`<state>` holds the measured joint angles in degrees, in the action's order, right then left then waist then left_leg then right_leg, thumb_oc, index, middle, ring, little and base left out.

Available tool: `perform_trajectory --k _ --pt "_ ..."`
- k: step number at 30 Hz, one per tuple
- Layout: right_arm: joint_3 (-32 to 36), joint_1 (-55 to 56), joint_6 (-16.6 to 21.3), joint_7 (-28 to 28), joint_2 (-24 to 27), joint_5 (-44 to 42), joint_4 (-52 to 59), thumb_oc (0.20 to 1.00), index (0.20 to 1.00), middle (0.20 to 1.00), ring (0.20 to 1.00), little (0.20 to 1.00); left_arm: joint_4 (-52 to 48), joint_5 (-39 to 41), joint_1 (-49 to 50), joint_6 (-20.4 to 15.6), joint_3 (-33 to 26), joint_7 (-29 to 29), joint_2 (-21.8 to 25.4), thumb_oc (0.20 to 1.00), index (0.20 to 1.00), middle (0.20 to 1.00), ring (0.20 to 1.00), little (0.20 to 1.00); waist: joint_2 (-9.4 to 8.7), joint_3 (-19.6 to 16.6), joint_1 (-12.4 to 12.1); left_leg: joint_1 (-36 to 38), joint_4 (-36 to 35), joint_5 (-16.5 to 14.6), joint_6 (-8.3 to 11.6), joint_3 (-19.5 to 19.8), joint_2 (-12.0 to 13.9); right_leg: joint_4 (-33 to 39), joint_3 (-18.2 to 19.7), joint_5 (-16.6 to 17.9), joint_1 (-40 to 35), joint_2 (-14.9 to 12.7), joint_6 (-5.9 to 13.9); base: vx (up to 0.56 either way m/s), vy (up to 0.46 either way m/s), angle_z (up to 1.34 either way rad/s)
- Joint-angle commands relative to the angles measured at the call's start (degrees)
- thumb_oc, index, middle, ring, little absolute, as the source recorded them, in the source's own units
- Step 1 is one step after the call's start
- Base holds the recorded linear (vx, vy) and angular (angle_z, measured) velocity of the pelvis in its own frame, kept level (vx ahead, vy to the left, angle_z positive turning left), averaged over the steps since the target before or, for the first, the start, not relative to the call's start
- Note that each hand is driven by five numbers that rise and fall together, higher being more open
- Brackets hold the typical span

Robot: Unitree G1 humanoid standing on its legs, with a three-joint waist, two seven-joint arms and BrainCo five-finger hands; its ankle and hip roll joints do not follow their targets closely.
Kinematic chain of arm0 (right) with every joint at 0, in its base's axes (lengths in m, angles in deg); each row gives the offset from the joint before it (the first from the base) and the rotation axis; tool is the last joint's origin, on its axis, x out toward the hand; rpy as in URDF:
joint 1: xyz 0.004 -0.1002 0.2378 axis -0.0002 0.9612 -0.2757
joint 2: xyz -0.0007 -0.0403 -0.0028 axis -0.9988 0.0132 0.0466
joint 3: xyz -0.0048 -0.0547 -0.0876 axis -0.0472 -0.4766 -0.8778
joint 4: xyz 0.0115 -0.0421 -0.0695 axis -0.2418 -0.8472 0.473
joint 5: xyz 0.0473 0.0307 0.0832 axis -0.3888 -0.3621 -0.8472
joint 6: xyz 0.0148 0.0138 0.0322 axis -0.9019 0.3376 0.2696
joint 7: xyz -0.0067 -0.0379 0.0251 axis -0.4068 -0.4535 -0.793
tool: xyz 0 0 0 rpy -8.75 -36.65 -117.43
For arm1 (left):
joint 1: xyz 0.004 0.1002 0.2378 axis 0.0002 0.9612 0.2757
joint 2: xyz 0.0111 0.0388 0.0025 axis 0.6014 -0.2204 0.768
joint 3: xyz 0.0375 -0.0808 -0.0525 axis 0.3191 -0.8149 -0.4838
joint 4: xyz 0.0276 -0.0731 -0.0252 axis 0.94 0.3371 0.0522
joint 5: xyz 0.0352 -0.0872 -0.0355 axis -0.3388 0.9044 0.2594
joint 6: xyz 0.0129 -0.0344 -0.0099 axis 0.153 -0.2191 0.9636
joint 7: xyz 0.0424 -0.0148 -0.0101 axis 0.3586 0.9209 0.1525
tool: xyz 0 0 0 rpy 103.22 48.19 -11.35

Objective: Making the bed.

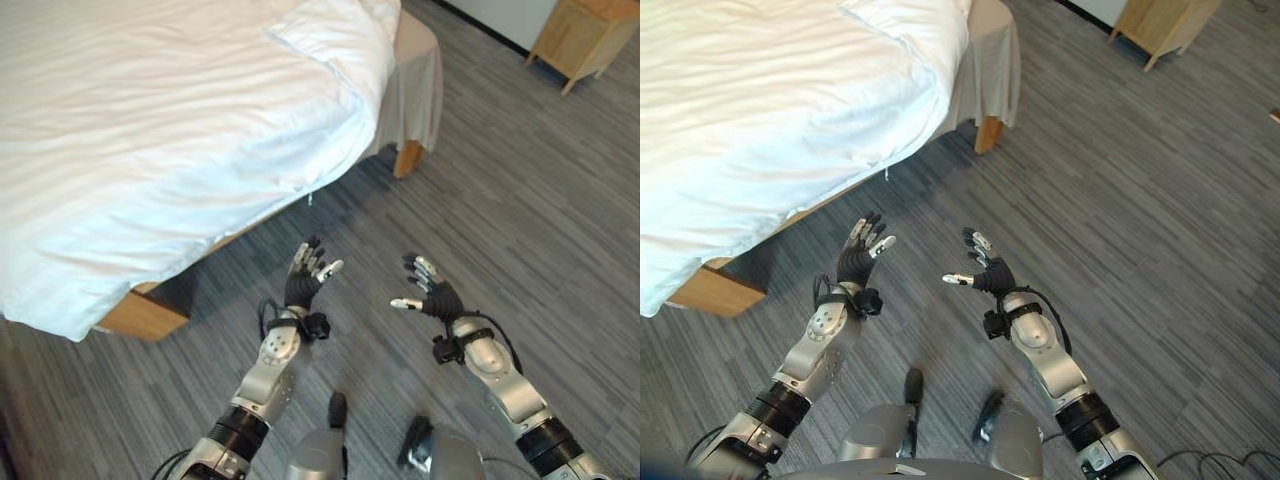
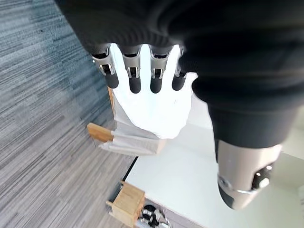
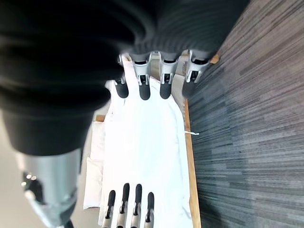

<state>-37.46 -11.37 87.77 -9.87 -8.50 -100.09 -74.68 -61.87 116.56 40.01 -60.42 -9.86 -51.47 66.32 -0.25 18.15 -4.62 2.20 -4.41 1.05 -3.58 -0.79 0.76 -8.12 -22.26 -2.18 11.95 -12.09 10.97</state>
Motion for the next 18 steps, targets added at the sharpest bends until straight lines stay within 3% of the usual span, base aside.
perform_trajectory --k 1,4,7,9,10,11,13,14,16,18 --pt "1.83 -1.96 2.83 1.48 -2.48 1.89 2.16 1.0 1.0 1.0 1.0 1.0 0.27 -0.73 -0.71 -1.49 -0.55 2.82 -1.25 1.0 1.0 1.0 1.0 1.0 -0.27 -2.58 0.97 10.46 -0.59 -10.24 7.37 -2.72 3.59 12.39 -0.77 11.69 2.13 -3.59 2.92 0.83 -0.109 0.64" --pt "2.08 -0.1 2.69 1.13 -2.6 2.55 2.0 1.0 1.0 1.0 1.0 1.0 1.44 -0.23 -0.15 -1.51 -0.2 4.39 -1.71 1.0 1.0 1.0 1.0 1.0 -0.35 -4.07 2.19 15.6 -0.59 -14.08 7.69 -0.86 3.8 12.33 -0.78 13.49 0.43 -3.68 2.64 0.56 -0.073 0.35" --pt "2.31 0.9 2.71 0.91 -2.2 2.58 1.41 1.0 1.0 1.0 1.0 1.0 1.73 -0.18 0.75 -1.82 -0.07 4.42 -2.55 1.0 1.0 1.0 1.0 1.0 0.15 -5.23 3.24 18.01 0.46 -15.42 7.97 0.46 5.02 11.2 -0.28 14.08 -0.86 -2.94 1.95 0.54 -0.128 0.52" --pt "1.66 1.12 2.63 0.04 -1.48 2.36 1.02 1.0 1.0 1.0 1.0 1.0 1.29 0.76 1.39 -2.27 0.07 4.49 -3.2 1.0 1.0 1.0 1.0 1.0 1.28 -5.87 2.96 15.81 9.79 -11.98 10.1 0.3 6.56 11.05 -1.67 13.25 -3.44 -1.16 0.18 0.49 -0.214 0.53" --pt "1.32 0.76 2.3 -0.79 -0.17 2.57 1.11 1.0 1.0 1.0 1.0 1.0 0.28 2.09 1.94 -2.68 0.32 5.47 -2.83 1.0 1.0 1.0 1.0 1.0 1.36 -4.83 0.96 9.09 26.12 -4.29 12.24 0.47 7.65 11.92 -2.29 11.21 -8.48 1.49 -2.79 0.5 -0.31 0.1" --pt "1.05 0.74 2.36 -1.2 0.58 2.71 1.33 1.0 1.0 1.0 1.0 1.0 -0.42 2.32 2.22 -2.98 0.34 5.97 -2.47 1.0 1.0 1.0 1.0 1.0 0.8 -3.99 -0.31 5.35 33.93 -1.01 11.72 1.42 7.51 12.46 -2.15 10.13 -10.67 2.28 -4.5 0.48 -0.324 -0.37" --pt "0.94 -0.15 2.29 -1.66 1.58 3.13 0.93 1.0 1.0 1.0 1.0 1.0 -1.06 3.46 2.19 -2.97 0.41 6.15 -2.41 1.0 1.0 1.0 1.0 1.0 -1.85 -2.07 -2.19 -1.38 43.93 -0.59 10.33 1.17 5.13 13.12 -1.08 7.9 -14.22 1.95 -5.83 0.36 -0.239 -0.7" --pt "0.66 -0.87 2.18 -1.53 1.76 3.41 0.93 1.0 1.0 1.0 1.0 1.0 -1.02 3.73 1.73 -2.96 0.6 5.73 -2.63 1.0 1.0 1.0 1.0 1.0 -2.63 -1.39 -2.62 -5.36 45.06 -1.89 9.74 0.2 5.14 13.12 -0.65 6.88 -14.97 1.69 -5.91 0.35 -0.131 -0.92" --pt "0.14 -2.32 2.09 -1.38 1.81 3.69 0.33 1.0 1.0 1.0 1.0 1.0 -1.04 3.68 0.92 -2.79 0.73 5.47 -3.1 1.0 1.0 1.0 1.0 1.0 -1.99 -0.39 -4.75 -10.74 42.35 -4.52 9.38 -1.81 6.77 13.12 0.68 4.32 -17.02 3.1 -5.75 0.43 -0.011 -0.6" --pt "-0.42 -3.06 2.41 -1.18 1.24 3.23 0.2 1.0 1.0 1.0 1.0 1.0 -1.31 3.15 0.48 -2.68 1.04 4.84 -3.54 1.0 1.0 1.0 1.0 1.0 -1.78 -0.78 -6.44 -13.34 27.2 -4.89 7.66 -4.38 5.12 13.12 1.89 2.07 -18.41 3.95 -4.66 0.61 0.118 -0.22"
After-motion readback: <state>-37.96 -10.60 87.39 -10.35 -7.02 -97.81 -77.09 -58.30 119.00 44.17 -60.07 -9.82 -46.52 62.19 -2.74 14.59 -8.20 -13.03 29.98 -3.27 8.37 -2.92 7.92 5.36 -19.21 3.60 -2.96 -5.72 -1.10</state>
